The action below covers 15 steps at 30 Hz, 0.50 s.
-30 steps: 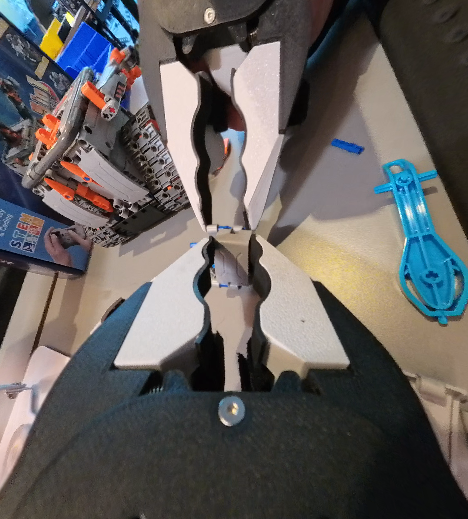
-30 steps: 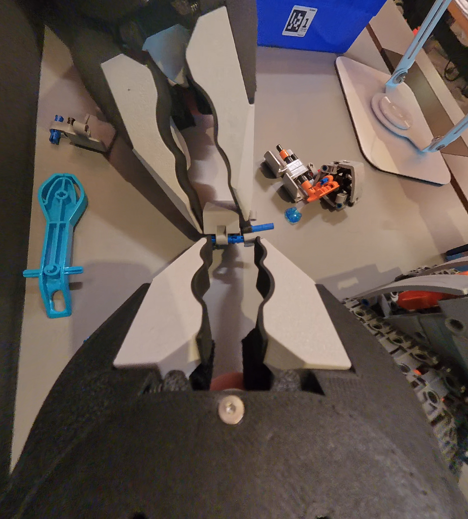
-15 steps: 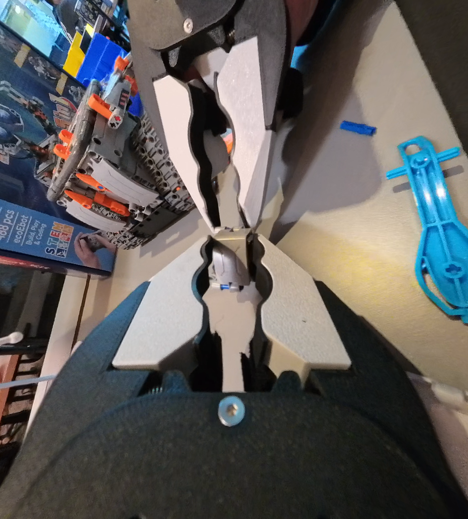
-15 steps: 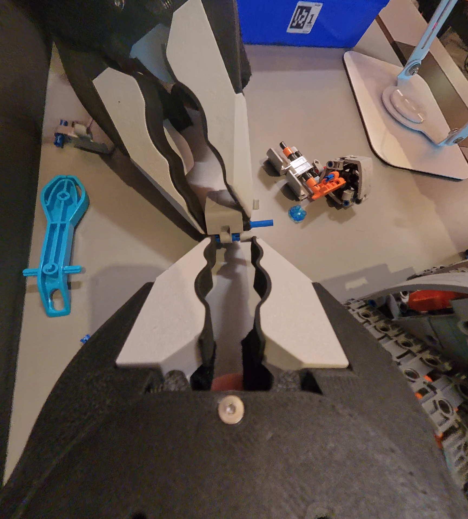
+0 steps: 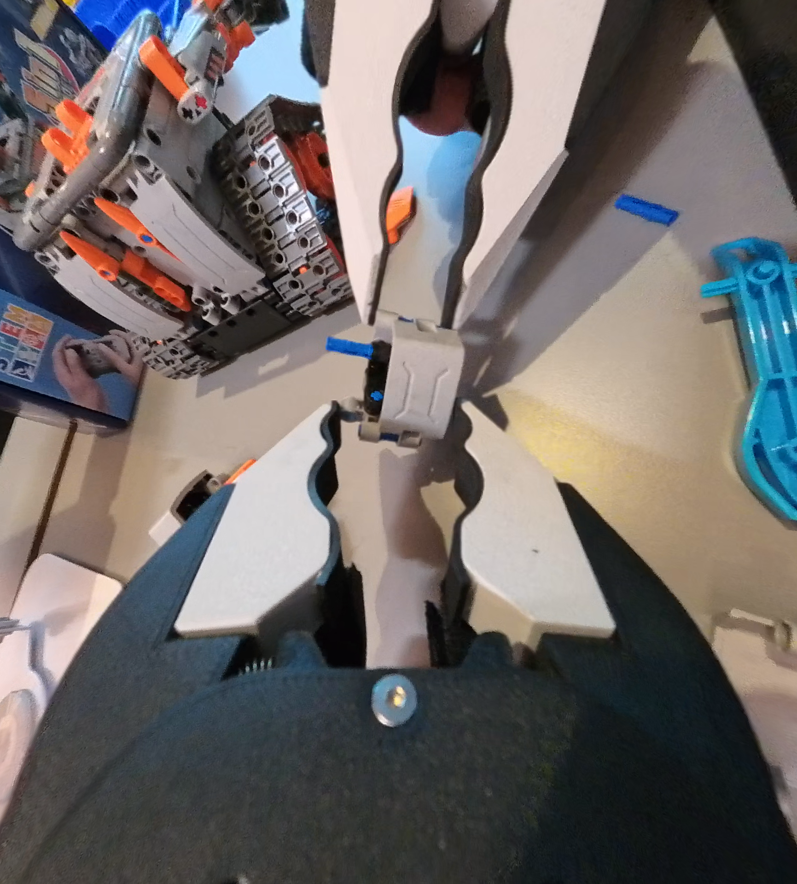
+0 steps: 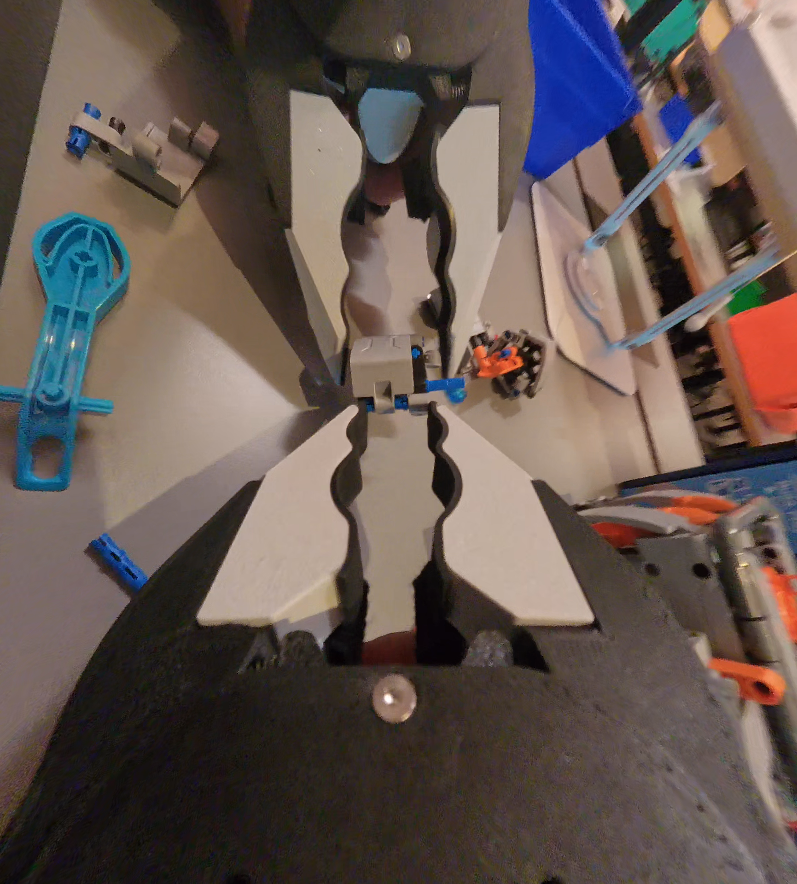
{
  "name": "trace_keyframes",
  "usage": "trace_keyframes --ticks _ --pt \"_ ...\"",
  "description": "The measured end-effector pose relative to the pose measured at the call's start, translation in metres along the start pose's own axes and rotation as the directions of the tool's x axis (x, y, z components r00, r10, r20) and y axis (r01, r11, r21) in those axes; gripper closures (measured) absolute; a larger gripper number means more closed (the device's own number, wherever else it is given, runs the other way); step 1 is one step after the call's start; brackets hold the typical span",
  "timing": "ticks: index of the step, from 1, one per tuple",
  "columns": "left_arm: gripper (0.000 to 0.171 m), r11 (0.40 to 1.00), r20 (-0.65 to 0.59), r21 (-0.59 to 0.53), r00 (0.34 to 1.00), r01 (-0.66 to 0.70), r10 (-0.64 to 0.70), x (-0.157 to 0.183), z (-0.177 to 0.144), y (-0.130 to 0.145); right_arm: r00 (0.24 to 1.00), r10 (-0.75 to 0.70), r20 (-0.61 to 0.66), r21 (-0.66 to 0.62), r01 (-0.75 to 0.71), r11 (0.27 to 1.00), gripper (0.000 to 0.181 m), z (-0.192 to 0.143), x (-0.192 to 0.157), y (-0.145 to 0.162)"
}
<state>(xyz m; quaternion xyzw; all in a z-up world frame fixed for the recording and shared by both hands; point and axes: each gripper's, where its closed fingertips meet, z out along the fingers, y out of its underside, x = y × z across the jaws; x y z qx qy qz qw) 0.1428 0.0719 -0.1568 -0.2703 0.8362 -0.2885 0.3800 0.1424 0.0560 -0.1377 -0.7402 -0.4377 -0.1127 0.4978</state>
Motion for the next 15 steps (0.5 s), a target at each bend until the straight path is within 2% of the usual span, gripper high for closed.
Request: trace_keyframes --ticks 7,12,15 --pt "0.128 0.987 0.144 0.002 0.977 -0.160 0.158 -0.010 -0.009 -0.009 0.980 -0.154 -0.122 -0.003 0.155 0.988 0.158 -0.007 0.006 -0.012" --pt "0.129 0.980 0.231 0.018 0.955 -0.196 0.187 -0.021 -0.017 -0.017 0.983 -0.110 -0.146 0.020 0.114 0.993 0.146 -0.012 0.015 -0.014" --pt "0.129 0.977 0.217 0.013 0.955 -0.211 0.203 -0.018 -0.016 -0.019 0.990 -0.066 -0.128 0.019 0.069 0.997 0.135 -0.009 0.017 -0.010"
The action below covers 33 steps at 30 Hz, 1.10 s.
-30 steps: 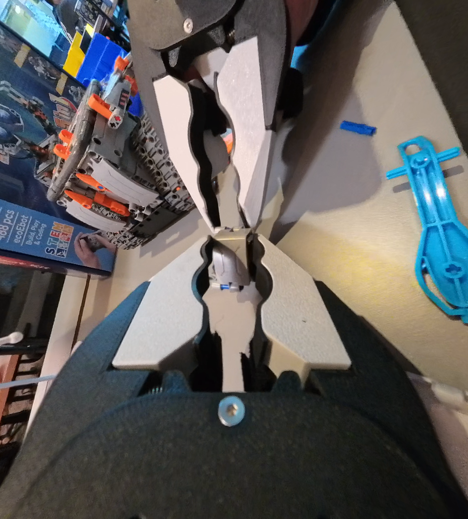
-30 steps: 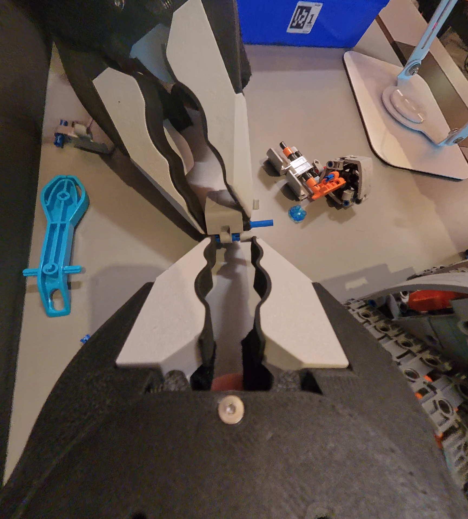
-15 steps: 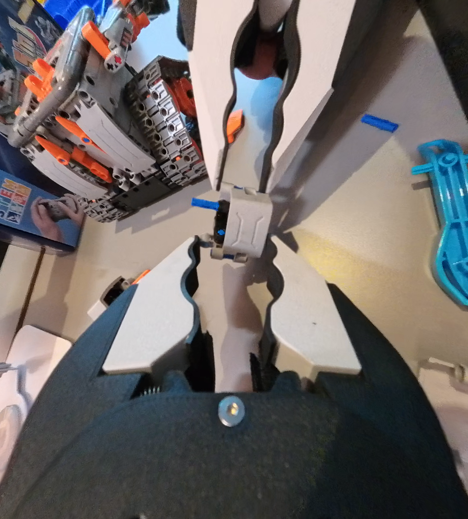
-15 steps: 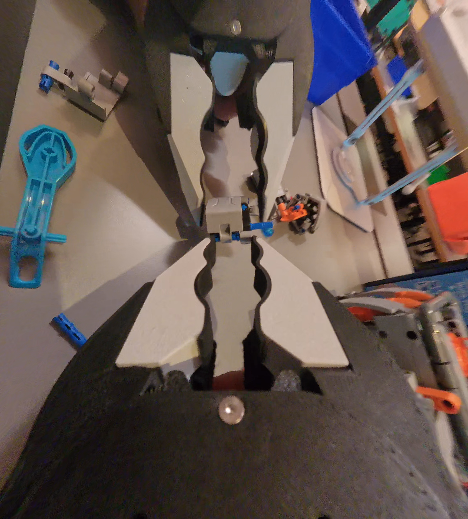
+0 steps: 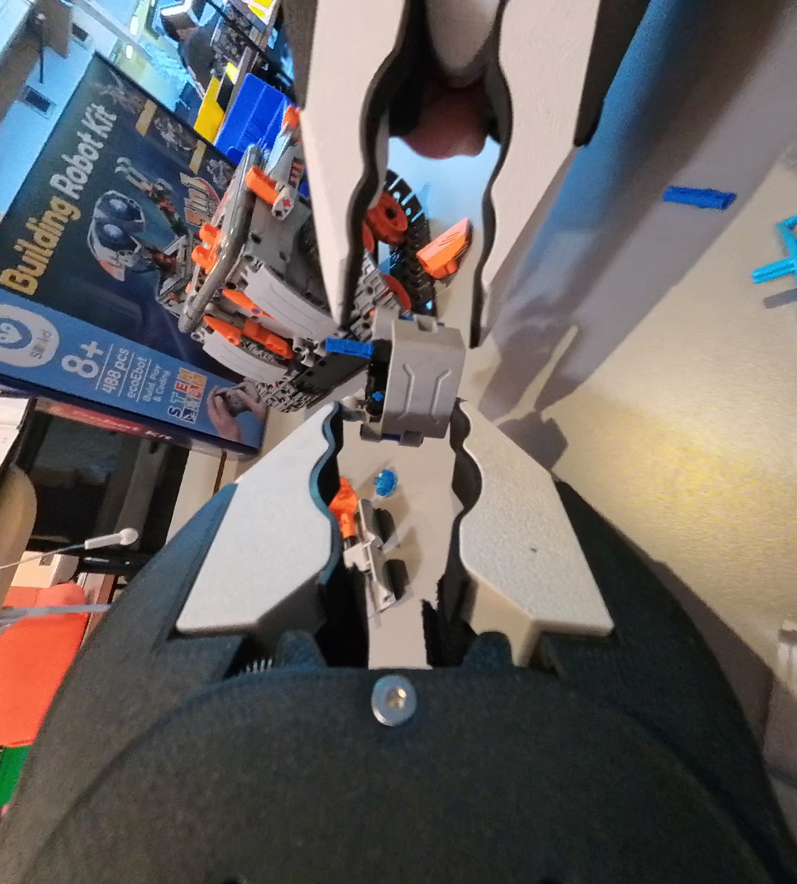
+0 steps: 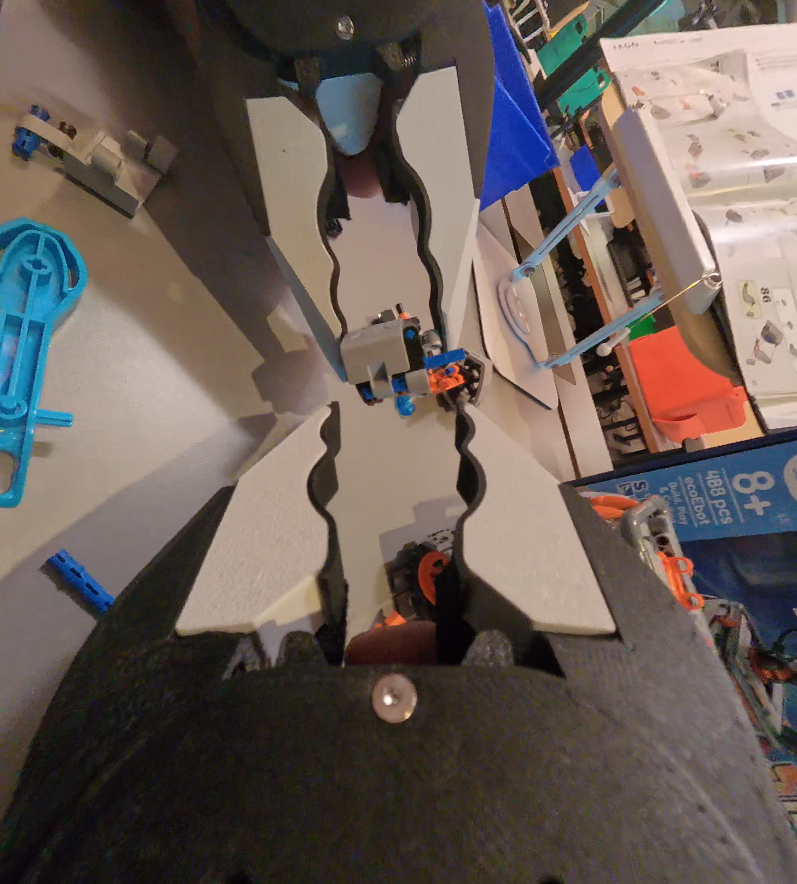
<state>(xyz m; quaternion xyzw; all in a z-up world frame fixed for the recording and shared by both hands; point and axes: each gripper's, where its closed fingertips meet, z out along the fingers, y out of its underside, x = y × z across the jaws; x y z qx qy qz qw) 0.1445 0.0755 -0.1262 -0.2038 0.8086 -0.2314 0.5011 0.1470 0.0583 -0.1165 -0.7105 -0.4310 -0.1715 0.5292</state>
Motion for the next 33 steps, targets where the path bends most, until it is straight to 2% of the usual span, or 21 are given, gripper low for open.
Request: trace_keyframes --ticks 1,3,5,7,9,11,12,15,18,21,24,27,31,33 --pt "0.129 1.000 -0.010 0.007 1.000 -0.001 0.001 0.002 0.001 -0.002 1.000 0.000 0.001 0.006 0.000 1.000 0.135 0.000 0.000 -0.002" --pt "0.129 1.000 -0.033 0.014 0.999 0.019 -0.019 0.004 0.002 -0.004 1.000 -0.012 0.020 0.021 0.012 1.000 0.150 -0.002 -0.004 -0.005" --pt "0.129 0.996 -0.082 0.036 0.994 0.077 -0.074 0.006 0.001 -0.006 0.999 0.009 0.039 0.019 -0.009 1.000 0.153 -0.002 -0.006 -0.005" --pt "0.128 0.977 -0.176 0.052 0.965 0.205 -0.194 0.010 0.001 -0.008 0.986 0.127 0.106 0.038 -0.131 0.991 0.153 -0.004 -0.006 -0.008" --pt "0.127 0.928 -0.257 0.092 0.909 0.360 -0.327 0.006 -0.001 -0.015 0.949 0.268 0.168 0.068 -0.282 0.957 0.154 -0.006 -0.002 -0.011" --pt "0.124 0.892 -0.313 0.112 0.867 0.438 -0.387 0.005 -0.002 -0.020 0.885 0.401 0.238 0.089 -0.431 0.898 0.155 -0.010 0.004 -0.014" --pt "0.121 0.887 -0.311 0.130 0.868 0.442 -0.387 0.003 -0.002 -0.021 0.846 0.462 0.265 0.097 -0.500 0.861 0.155 -0.011 0.007 -0.014" --pt "0.110 0.927 -0.207 0.154 0.929 0.341 -0.307 -0.004 -0.001 -0.022 0.690 0.625 0.365 0.116 -0.700 0.705 0.155 -0.017 0.019 -0.016" --pt "0.113 0.965 -0.046 0.156 0.977 0.211 -0.207 -0.019 -0.002 -0.026 0.516 0.721 0.462 0.109 -0.840 0.532 0.155 -0.021 0.031 -0.014" --pt "0.124 0.974 -0.019 0.145 0.984 0.175 -0.175 -0.019 0.000 -0.029 0.426 0.751 0.504 0.064 -0.886 0.459 0.155 -0.018 0.029 -0.012" --pt "0.132 0.982 0.005 0.132 0.991 0.134 -0.136 -0.018 0.002 -0.029 0.392 0.750 0.533 0.051 -0.900 0.433 0.155 -0.016 0.026 -0.018" --pt "0.133 0.978 -0.012 0.131 0.987 0.163 -0.163 -0.018 0.002 -0.028 0.360 0.756 0.547 0.037 -0.913 0.407 0.154 -0.016 0.026 -0.017" --pt "0.134 0.940 -0.113 0.129 0.947 0.315 -0.302 -0.016 0.003 -0.026 0.398 0.761 0.511 0.052 -0.899 0.435 0.153 -0.013 0.029 -0.013" --pt "0.134 0.896 -0.197 0.120 0.895 0.427 -0.400 -0.015 0.003 -0.026 0.470 0.757 0.454 0.059 -0.863 0.501 0.139 -0.011 0.029 -0.008"
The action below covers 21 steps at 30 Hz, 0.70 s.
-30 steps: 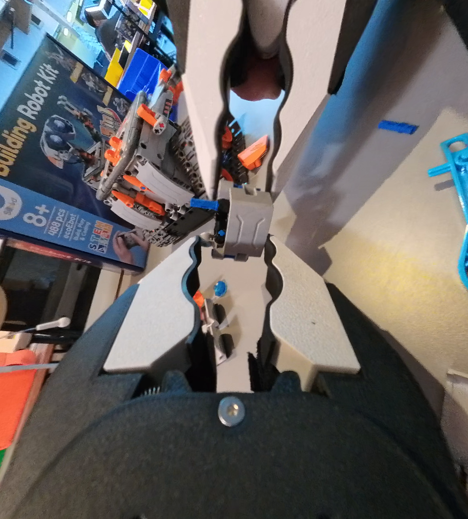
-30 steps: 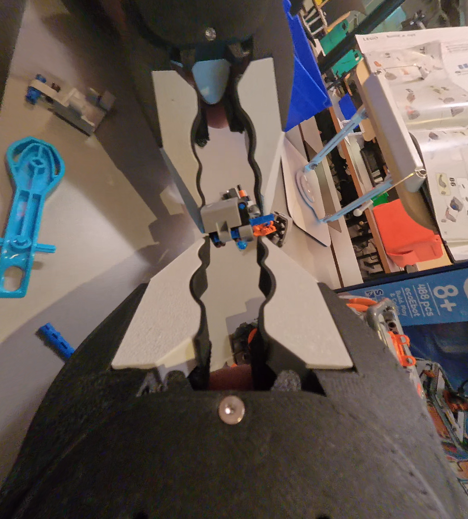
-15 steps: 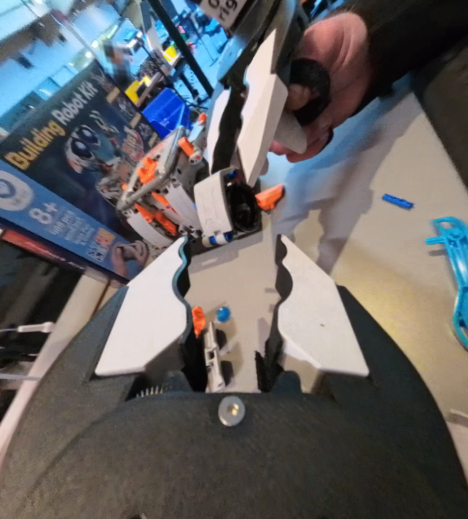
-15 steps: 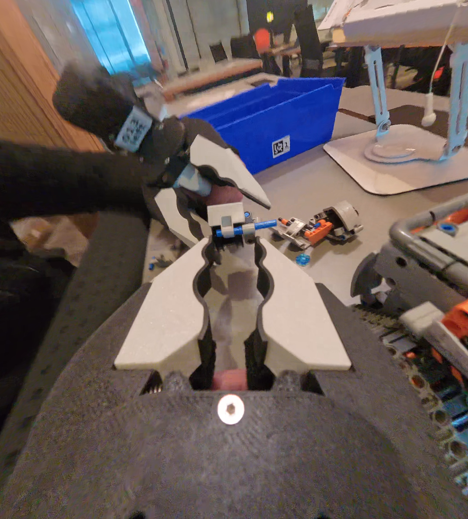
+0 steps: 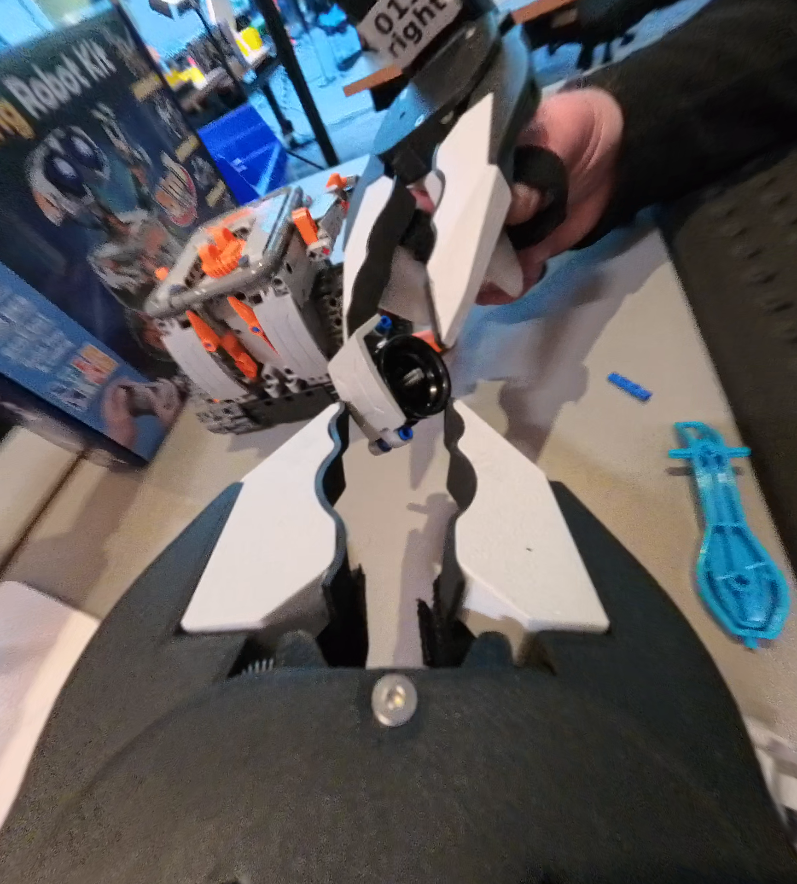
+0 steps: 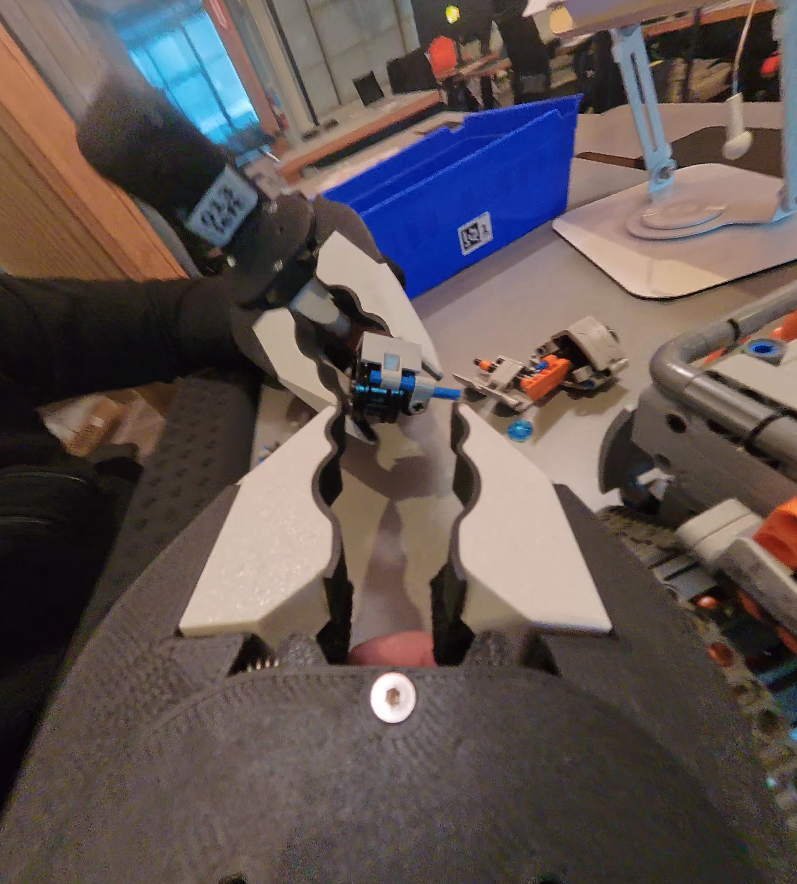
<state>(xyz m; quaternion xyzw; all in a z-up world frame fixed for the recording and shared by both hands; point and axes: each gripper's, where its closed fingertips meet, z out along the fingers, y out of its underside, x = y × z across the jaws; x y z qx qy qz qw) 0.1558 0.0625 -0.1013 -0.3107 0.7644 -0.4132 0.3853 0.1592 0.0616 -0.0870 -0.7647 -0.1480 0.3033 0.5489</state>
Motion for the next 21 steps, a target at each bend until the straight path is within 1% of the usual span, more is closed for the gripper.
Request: trace_keyframes --ticks 1,2,3,5,6,7,9,11,13,14,15,17,19,21 --pt "0.134 0.999 -0.037 0.002 0.998 0.047 -0.047 0.002 0.000 0.000 0.997 -0.064 -0.037 -0.030 0.063 0.998 0.134 0.000 0.001 0.002" --pt "0.134 0.998 -0.061 0.005 0.996 0.066 -0.066 0.003 0.000 0.000 0.989 -0.130 -0.065 -0.061 0.126 0.990 0.133 0.001 0.001 0.005" --pt "0.134 0.999 -0.084 -0.003 0.995 0.049 -0.049 0.007 0.000 0.001 0.984 -0.164 -0.070 -0.089 0.157 0.984 0.131 0.003 -0.002 0.008" --pt "0.134 0.996 -0.070 -0.056 0.995 -0.069 0.065 0.013 0.004 0.007 0.990 -0.136 -0.024 -0.119 0.132 0.984 0.121 0.010 -0.012 0.014" --pt "0.134 0.988 -0.074 -0.077 0.989 -0.130 0.125 0.019 0.006 0.009 0.993 -0.122 -0.009 -0.121 0.120 0.985 0.121 0.011 -0.015 0.015" --pt "0.134 0.979 -0.072 -0.089 0.982 -0.182 0.176 0.024 0.008 0.009 0.994 -0.108 0.003 -0.115 0.107 0.988 0.124 0.011 -0.015 0.015" --pt "0.134 0.952 -0.027 -0.114 0.959 -0.283 0.281 0.025 0.008 0.008 0.996 -0.082 0.024 -0.118 0.084 0.989 0.141 0.012 -0.016 0.016" --pt "0.134 0.939 0.013 -0.126 0.946 -0.320 0.324 0.022 0.008 0.006 0.993 -0.114 0.007 -0.118 0.114 0.986 0.147 0.010 -0.015 0.015" --pt "0.133 0.944 0.044 -0.109 0.947 -0.313 0.319 0.017 0.006 0.002 0.987 -0.159 -0.010 -0.101 0.157 0.982 0.149 0.007 -0.016 0.010" --pt "0.131 0.948 0.064 -0.095 0.949 -0.302 0.309 0.014 0.005 -0.001 0.986 -0.164 -0.011 -0.083 0.163 0.983 0.157 0.005 -0.016 0.007" --pt "0.127 0.956 0.084 -0.070 0.953 -0.285 0.291 0.010 0.003 -0.006 0.989 -0.147 0.004 -0.058 0.147 0.987 0.157 0.003 -0.017 0.003" --pt "0.128 0.968 0.087 -0.055 0.965 -0.245 0.249 0.007 0.001 -0.008 0.994 -0.109 0.023 -0.023 0.109 0.994 0.157 0.001 -0.017 -0.001" --pt "0.123 0.979 0.095 -0.035 0.975 -0.199 0.201 0.003 0.000 -0.010 0.991 -0.132 0.011 0.007 0.131 0.991 0.157 0.000 -0.016 -0.005" --pt "0.121 0.989 0.066 -0.022 0.987 -0.146 0.147 0.004 0.000 -0.009 0.985 -0.173 0.020 0.028 0.173 0.985 0.157 -0.001 -0.021 -0.009"
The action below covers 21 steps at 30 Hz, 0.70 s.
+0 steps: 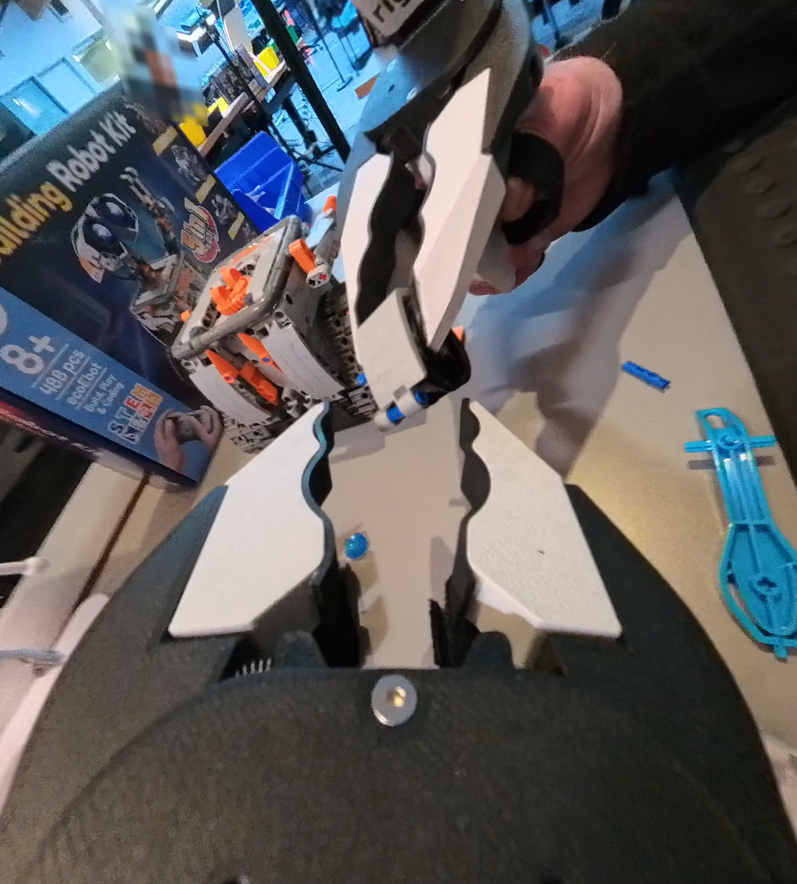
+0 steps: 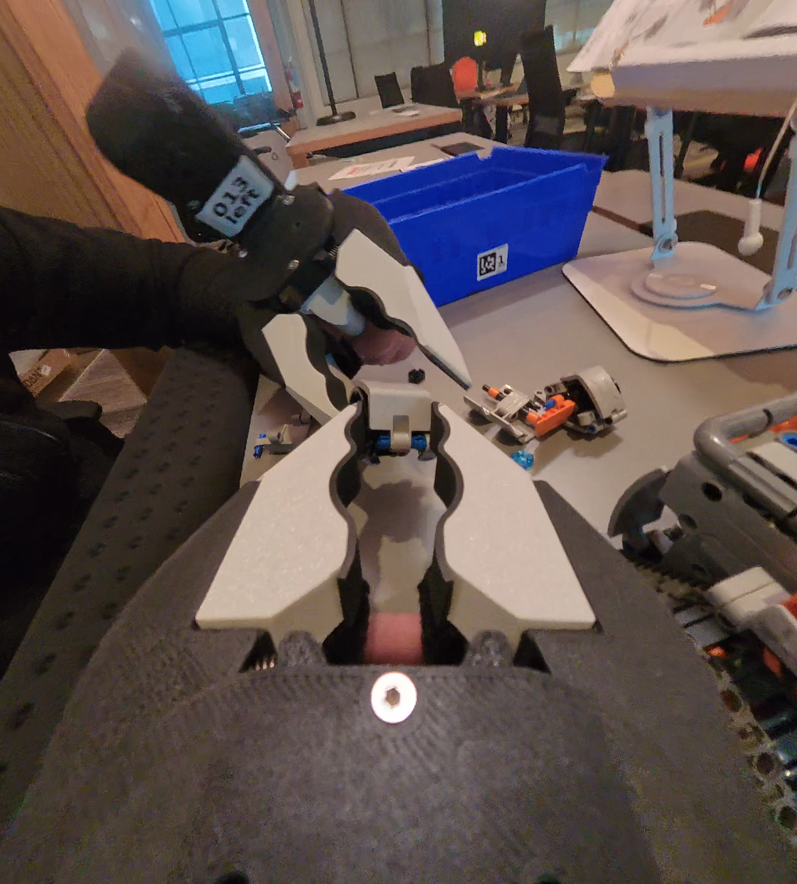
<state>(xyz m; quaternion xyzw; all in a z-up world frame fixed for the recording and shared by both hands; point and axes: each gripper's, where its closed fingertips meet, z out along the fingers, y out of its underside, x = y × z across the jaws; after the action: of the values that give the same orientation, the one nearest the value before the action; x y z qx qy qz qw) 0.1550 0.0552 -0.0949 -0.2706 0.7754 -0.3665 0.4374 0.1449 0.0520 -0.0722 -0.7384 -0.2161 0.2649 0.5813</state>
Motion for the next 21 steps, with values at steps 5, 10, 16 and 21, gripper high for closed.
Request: trace_keyframes --ticks 5,10,16,21 --pt "0.123 0.971 -0.150 0.053 0.963 0.234 -0.224 0.009 0.001 -0.006 0.982 -0.179 -0.051 0.054 0.182 0.982 0.157 -0.005 -0.007 -0.014" --pt "0.131 0.946 -0.211 0.102 0.936 0.307 -0.280 0.012 -0.003 -0.015 0.922 -0.373 -0.107 -0.006 0.375 0.927 0.158 0.001 -0.014 -0.010" --pt "0.132 0.974 -0.125 0.096 0.973 0.205 -0.193 0.009 -0.004 -0.015 0.868 -0.468 -0.164 -0.060 0.465 0.883 0.156 0.001 -0.015 -0.010" --pt "0.133 1.000 -0.013 0.008 1.000 0.026 -0.026 0.009 -0.002 -0.010 0.768 -0.605 -0.209 -0.174 0.580 0.796 0.146 0.003 -0.015 -0.006"
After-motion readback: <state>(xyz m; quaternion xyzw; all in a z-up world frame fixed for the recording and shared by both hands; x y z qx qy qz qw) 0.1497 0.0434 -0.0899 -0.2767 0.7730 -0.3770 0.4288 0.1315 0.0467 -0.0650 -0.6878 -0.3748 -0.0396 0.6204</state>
